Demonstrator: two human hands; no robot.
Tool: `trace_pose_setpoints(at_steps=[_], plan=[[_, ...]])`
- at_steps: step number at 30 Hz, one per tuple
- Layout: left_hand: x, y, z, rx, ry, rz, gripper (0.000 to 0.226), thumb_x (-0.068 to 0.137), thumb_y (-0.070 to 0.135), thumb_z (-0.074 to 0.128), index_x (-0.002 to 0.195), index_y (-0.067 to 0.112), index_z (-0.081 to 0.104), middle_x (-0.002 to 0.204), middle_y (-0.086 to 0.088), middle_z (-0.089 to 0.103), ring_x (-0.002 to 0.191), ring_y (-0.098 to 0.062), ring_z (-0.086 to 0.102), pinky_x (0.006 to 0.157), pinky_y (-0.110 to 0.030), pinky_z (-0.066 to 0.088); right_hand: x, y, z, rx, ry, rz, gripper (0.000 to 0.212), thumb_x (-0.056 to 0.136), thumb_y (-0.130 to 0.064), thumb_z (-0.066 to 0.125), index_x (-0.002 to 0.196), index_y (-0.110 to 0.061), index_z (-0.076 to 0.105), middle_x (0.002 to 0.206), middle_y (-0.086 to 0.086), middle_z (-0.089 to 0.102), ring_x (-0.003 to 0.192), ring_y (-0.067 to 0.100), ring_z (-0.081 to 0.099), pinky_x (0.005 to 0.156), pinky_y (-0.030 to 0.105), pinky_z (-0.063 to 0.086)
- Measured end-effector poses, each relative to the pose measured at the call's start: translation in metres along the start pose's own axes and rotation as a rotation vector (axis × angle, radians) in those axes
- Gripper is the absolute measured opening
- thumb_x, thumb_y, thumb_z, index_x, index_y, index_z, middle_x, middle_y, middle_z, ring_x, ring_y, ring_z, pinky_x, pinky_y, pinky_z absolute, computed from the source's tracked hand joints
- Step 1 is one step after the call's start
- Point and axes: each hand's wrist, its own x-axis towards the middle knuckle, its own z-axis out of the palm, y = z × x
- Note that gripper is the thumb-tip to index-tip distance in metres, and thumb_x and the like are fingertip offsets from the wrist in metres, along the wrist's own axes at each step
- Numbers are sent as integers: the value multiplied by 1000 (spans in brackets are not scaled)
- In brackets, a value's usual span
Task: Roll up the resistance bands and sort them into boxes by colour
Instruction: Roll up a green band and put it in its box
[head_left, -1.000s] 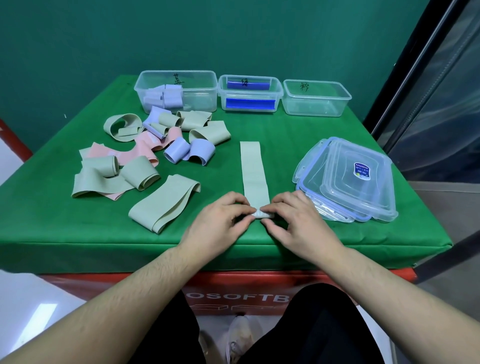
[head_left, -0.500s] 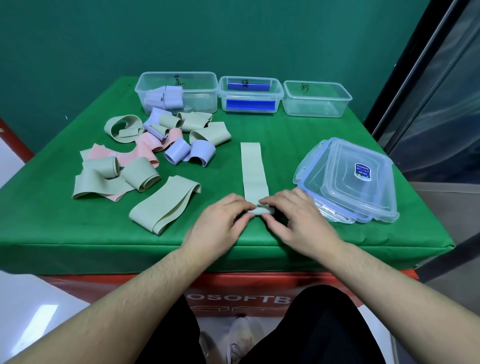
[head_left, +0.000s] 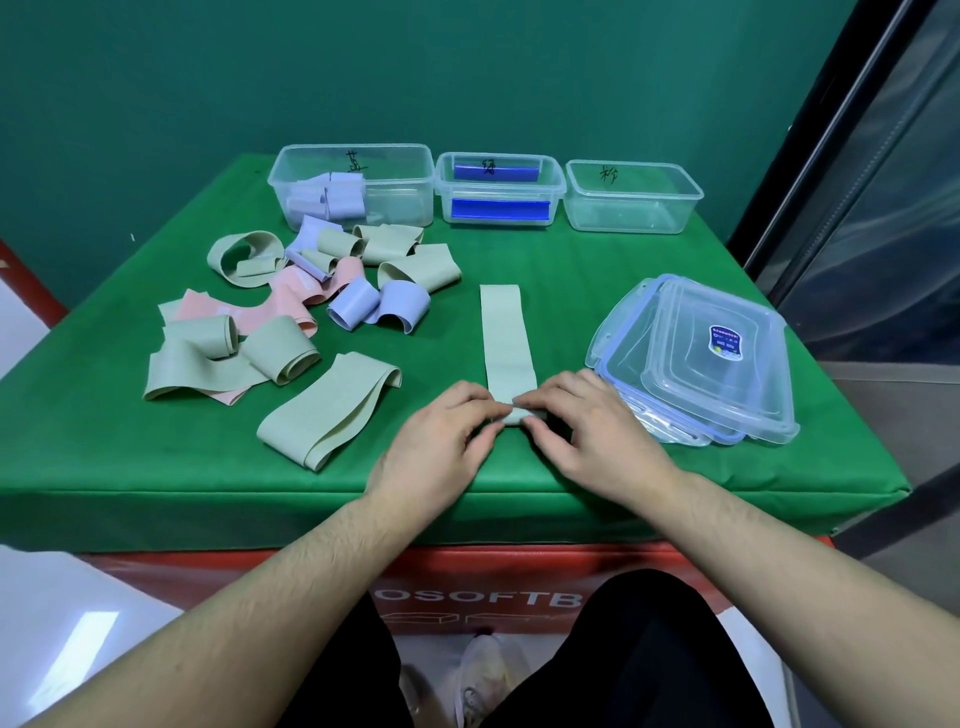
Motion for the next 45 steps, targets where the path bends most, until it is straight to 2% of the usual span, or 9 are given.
trace_pose_setpoints(at_steps=[4, 11, 17, 20, 27, 32, 40, 45], plan=[[1, 0, 1, 20, -3, -4, 19, 92, 19, 67, 110, 15, 74, 104, 4, 64, 93, -9, 55, 81, -12, 37, -2, 5, 1, -18, 46, -37, 25, 94, -39, 57, 107, -22, 70, 98, -6, 60, 92, 21, 52, 84, 39, 45], [2, 2, -1, 71, -49, -20, 24, 92, 21, 67, 115, 15, 72, 111, 2, 62, 90, -14, 60, 78, -18, 39, 1, 10, 3, -47, 19, -46, 37, 91, -44, 56, 112, -19, 72, 101, -5, 60, 92, 21, 51, 84, 38, 45], [14, 4, -6, 96, -128, 33, 26, 91, 24, 67, 117, 19, 68, 111, 5, 61, 94, -16, 61, 79, -25, 43, 2, 12, 3, 47, 4, 16, 38, 91, -45, 53, 113, -21, 73, 100, -8, 60, 92, 17, 52, 85, 34, 44], [17, 2, -5, 112, -91, 74, 21, 91, 22, 68, 111, 18, 70, 107, 4, 63, 90, -17, 63, 76, -28, 49, 2, 12, 4, 58, 9, 24, 38, 92, -45, 53, 114, -21, 73, 100, -6, 61, 92, 17, 54, 86, 34, 45], [4, -2, -4, 80, -6, 166, 15, 89, 20, 70, 103, 15, 72, 98, 2, 65, 84, -12, 60, 73, -20, 44, -9, 7, -1, 30, 23, -23, 34, 94, -42, 54, 116, -21, 72, 100, -6, 62, 91, 16, 53, 85, 33, 44], [-3, 0, -6, 74, 21, 219, 15, 88, 19, 70, 101, 13, 73, 96, -1, 65, 83, -14, 60, 73, -23, 47, -18, 2, -2, 54, 39, -39, 25, 94, -36, 61, 113, -22, 69, 103, -8, 62, 94, 19, 57, 88, 35, 45], [-9, -1, -5, 77, 15, 218, 13, 87, 19, 74, 99, 13, 74, 96, 0, 66, 83, -12, 61, 73, -17, 44, -21, 0, -3, 64, 31, -52, 18, 92, -35, 64, 103, -22, 70, 99, -8, 62, 92, 18, 56, 85, 34, 45], [-10, 2, -4, 50, -3, 108, 18, 85, 21, 75, 103, 15, 73, 101, 4, 63, 79, -7, 57, 72, -9, 37, -11, 5, -6, 31, -8, -105, 26, 87, -39, 64, 101, -19, 70, 99, -5, 60, 91, 16, 48, 85, 29, 41]])
